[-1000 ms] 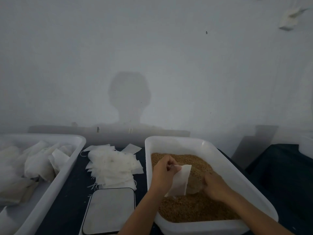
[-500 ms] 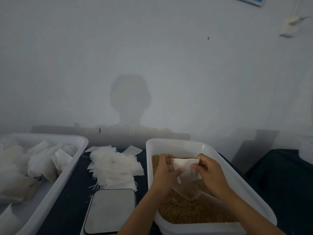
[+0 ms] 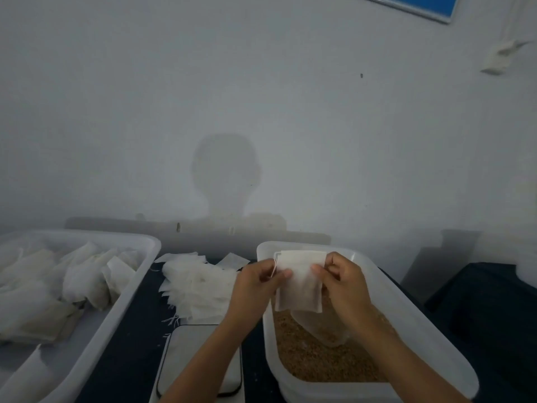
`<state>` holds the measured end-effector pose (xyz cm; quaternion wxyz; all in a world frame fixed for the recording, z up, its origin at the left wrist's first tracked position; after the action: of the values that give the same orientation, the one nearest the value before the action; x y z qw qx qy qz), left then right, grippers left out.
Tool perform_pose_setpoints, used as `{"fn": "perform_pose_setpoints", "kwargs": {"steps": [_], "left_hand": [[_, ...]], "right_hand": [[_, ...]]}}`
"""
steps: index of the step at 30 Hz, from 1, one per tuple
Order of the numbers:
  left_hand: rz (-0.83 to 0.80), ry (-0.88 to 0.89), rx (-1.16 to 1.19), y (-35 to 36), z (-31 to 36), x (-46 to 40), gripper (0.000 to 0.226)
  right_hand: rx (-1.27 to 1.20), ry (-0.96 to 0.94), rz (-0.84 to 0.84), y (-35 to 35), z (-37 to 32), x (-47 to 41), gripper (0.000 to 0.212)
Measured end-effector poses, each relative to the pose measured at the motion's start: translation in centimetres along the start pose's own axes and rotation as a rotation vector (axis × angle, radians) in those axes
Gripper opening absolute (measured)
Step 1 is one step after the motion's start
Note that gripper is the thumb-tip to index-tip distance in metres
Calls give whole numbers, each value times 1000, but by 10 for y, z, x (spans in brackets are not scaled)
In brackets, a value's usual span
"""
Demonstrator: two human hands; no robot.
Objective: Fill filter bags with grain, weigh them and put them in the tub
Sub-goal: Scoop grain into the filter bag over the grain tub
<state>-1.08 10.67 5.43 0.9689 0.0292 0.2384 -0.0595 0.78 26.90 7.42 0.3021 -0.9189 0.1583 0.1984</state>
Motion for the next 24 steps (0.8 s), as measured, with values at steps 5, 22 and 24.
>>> {"fn": "perform_pose_setpoints", "kwargs": {"steps": [5, 22, 24], "left_hand": [[141, 50, -99, -66, 14, 12, 24], [239, -180, -308, -129, -56, 75, 29], [240, -148, -365, -127, -59, 75, 38]], "right_hand": [[-348, 232, 2, 65, -35, 19, 11], [-4, 45, -41, 158, -16, 70, 10], [23, 9, -66, 158, -10, 72, 9]]}}
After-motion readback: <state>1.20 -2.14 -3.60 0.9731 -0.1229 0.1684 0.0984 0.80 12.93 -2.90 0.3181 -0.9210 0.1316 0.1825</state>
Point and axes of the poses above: each hand's wrist, its own x-axis away from the middle knuckle, its own y-axis out of the palm, z = x × y, the point moved 3 cm from there along -x, towards the middle knuckle, and after that the axes turned 13 degrees about x, right-handed, at the moved point
